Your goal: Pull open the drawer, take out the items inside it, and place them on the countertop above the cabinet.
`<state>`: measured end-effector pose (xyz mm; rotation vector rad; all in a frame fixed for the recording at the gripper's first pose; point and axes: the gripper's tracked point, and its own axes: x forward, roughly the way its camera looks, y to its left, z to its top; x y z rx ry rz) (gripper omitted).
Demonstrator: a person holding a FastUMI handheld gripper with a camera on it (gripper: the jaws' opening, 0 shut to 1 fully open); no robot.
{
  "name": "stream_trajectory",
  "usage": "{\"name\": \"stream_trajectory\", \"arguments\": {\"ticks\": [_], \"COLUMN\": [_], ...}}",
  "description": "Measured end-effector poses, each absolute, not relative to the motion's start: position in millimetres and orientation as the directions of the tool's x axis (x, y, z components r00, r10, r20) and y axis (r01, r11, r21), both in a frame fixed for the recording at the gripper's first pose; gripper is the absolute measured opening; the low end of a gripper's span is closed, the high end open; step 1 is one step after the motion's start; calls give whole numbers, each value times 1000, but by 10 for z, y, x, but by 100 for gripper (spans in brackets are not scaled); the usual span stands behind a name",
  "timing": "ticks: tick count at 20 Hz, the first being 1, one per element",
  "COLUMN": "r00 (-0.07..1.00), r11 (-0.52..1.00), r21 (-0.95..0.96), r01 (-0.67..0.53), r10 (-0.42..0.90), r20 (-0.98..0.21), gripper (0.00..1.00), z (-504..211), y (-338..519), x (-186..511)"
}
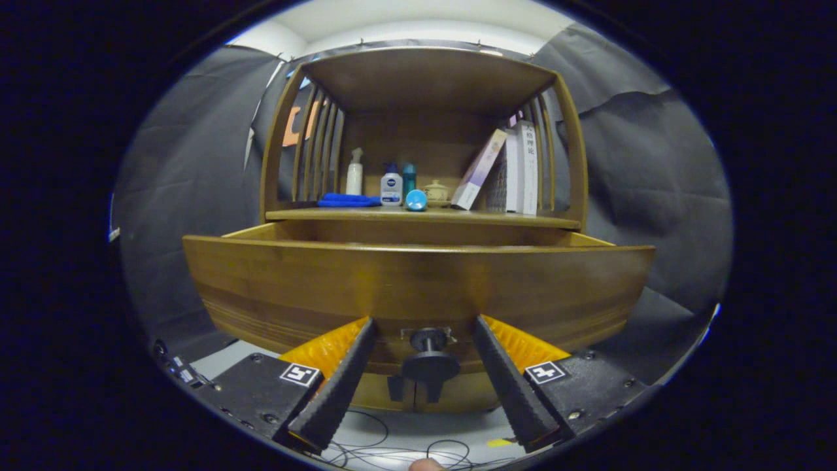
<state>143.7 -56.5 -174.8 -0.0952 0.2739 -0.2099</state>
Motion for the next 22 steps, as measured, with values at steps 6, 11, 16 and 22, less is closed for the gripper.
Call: {"name": "stream_trajectory", "arguments": {"ticks": [6,11,16,22], "r00": [934,928,921,912], "r11": [979,979,980,980], "r21": [-57,-84,-80,-86], "r01": [196,185,182,177], "r10": [-205,-202,-198,-197], "r20": [-294,-314,-336,-361], "gripper": [99,99,99,99], "z": [-1689,-1699,-1706,-1741], "y": [-618,-674,-720,-765], "x": [1842,2102,2305,2428]}}
